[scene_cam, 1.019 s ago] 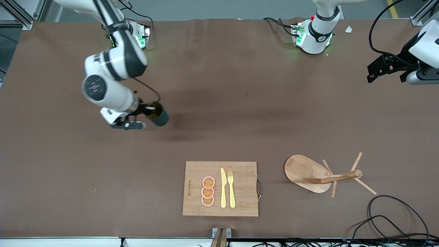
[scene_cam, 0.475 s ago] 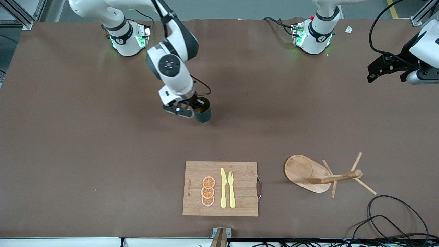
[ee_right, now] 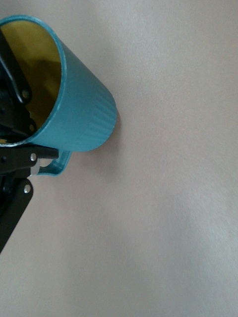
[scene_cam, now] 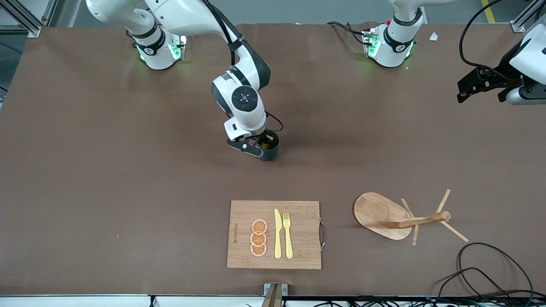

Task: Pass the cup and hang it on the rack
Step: 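Carry the teal mug with the right gripper to the table middle, then release the mug and withdraw the right gripper while the left gripper approaches, then lower the left gripper over the mug handle and grasp it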

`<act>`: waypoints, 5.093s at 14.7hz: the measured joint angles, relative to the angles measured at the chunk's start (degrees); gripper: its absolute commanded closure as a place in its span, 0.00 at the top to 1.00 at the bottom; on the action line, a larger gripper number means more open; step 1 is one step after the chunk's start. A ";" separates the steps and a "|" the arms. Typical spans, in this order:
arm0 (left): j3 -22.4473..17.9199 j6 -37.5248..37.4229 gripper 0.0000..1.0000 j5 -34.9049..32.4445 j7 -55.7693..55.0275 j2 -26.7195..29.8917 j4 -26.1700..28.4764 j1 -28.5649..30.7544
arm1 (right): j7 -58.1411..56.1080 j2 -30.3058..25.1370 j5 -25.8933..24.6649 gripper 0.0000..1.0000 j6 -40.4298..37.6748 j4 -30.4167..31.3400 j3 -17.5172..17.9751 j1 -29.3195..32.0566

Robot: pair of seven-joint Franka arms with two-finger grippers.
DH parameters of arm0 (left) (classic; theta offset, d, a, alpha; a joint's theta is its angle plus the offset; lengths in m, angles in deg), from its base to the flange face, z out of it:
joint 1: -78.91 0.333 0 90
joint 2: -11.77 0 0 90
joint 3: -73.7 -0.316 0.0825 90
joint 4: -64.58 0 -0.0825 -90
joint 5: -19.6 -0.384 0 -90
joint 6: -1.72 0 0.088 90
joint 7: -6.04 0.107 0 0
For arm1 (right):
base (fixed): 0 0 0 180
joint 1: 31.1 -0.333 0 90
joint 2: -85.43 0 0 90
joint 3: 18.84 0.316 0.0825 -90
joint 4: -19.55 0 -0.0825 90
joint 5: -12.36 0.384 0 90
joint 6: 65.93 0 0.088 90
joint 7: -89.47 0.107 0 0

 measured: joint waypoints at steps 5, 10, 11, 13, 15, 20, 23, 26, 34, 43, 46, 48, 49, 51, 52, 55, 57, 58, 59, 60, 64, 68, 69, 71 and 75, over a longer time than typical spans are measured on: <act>-0.02 0.00 1.00 0.00 0.00 0.00 -0.02 0.01 | 0.01 0.83 0.95 1.00 -0.29 -1.77 -0.40 0.02; -0.02 0.00 1.00 0.00 0.00 0.01 -0.05 0.01 | -5.20 -1.75 0.95 1.00 -10.31 -5.77 -1.39 2.08; -0.02 0.00 1.00 0.00 0.00 0.02 -0.06 0.01 | -8.14 -3.45 0.96 1.00 -13.65 -6.53 -1.58 3.66; -0.03 0.02 1.00 0.00 0.00 0.02 -0.12 0.01 | -16.23 -7.74 0.96 1.00 -20.65 -7.11 -1.86 8.27; -0.03 0.02 1.00 0.00 0.00 0.02 -0.18 0.01 | -25.76 -11.93 0.95 1.00 -26.84 -7.03 -2.09 13.93; -0.01 0.01 1.00 0.00 -0.02 0.02 -0.22 0.01 | -49.06 -18.66 -1.31 1.00 -32.64 -3.97 -2.45 27.52; 0.45 0.21 1.00 0.00 -2.02 -0.35 -0.05 -0.62 | -59.28 -20.24 -2.70 1.00 -33.04 -3.10 -2.49 33.65; 2.08 2.81 1.00 0.00 -9.17 -2.85 0.34 -3.93 | -66.10 -20.97 -4.46 1.00 -33.61 -3.01 -2.46 38.22; 4.60 10.62 1.00 -1.25 -35.46 -14.87 -0.43 -22.51 | -75.39 -22.07 -6.28 1.00 -33.92 -3.88 -2.44 45.65; 4.56 17.80 1.00 -6.02 -64.88 -28.56 -7.58 -39.64 | -69.17 -22.79 -6.66 1.00 -40.62 -13.42 -2.43 49.73; 4.46 22.54 1.00 -11.02 -75.55 -32.96 -7.66 -45.03 | -69.16 -22.61 -6.84 1.00 -41.57 -14.81 -2.43 50.62; 4.40 24.52 1.00 -16.10 -82.04 -36.37 -7.70 -48.48 | -69.17 -22.43 -8.09 1.00 -41.58 -15.18 -2.32 50.65; 4.41 24.86 1.00 -19.10 -85.04 -38.20 -7.72 -50.25 | -69.17 -22.38 -8.72 1.00 -41.58 -15.26 -2.11 50.63; 4.44 25.06 1.00 -25.50 -92.24 -41.84 -7.71 -54.11 | -69.13 -22.36 -9.22 1.00 -41.59 -15.34 -1.57 50.55; 4.43 25.06 1.00 -29.06 -96.37 -43.39 -7.63 -55.82 | -69.11 -22.36 -9.22 1.00 -41.66 -15.43 -1.41 50.55; 4.49 25.02 1.00 -39.52 -106.48 -46.43 -5.30 -59.94 | -68.94 -22.37 -9.21 1.00 -44.06 -16.05 -1.27 50.55; 4.47 25.01 1.00 -44.50 -110.47 -46.95 -2.15 -62.25 | -68.60 -22.40 -8.75 1.00 -45.63 -16.32 -1.36 50.60; 4.47 24.97 1.00 -46.84 -112.11 -46.95 -0.62 -63.23 | -68.46 -22.51 -8.36 1.00 -46.54 -16.43 -1.42 50.65; 4.46 24.90 1.00 -49.44 -114.06 -46.96 0.64 -63.88 | -68.39 -22.75 -8.13 1.00 -47.35 -16.46 -1.49 50.66; 4.46 24.88 0.98 -52.05 -116.18 -46.97 1.71 -64.20 | -68.37 -23.17 -8.06 1.00 -48.06 -16.41 -1.54 50.66; 4.00 24.88 0.93 -58.23 -120.26 -47.21 3.29 -64.16 | -68.37 -27.78 -8.06 1.00 -48.83 -13.59 -1.55 50.66; 3.60 24.89 0.88 -63.68 -123.27 -48.97 3.34 -63.75 | -68.37 -34.19 -8.06 1.00 -48.40 -8.49 -1.55 50.66; 3.57 24.91 0.86 -64.21 -123.75 -49.44 3.33 -63.66 | -68.37 -35.44 -8.06 1.00 -48.22 -7.38 -1.55 50.66; 3.48 24.94 0.86 -64.44 -124.38 -50.07 2.84 -63.52 | -68.37 -37.13 -8.06 1.00 -48.15 -6.12 -1.50 50.66; 3.25 25.01 0.80 -64.44 -124.37 -51.56 -0.57 -61.99 | -68.37 -38.60 -8.06 1.00 -48.14 -5.56 -1.31 50.66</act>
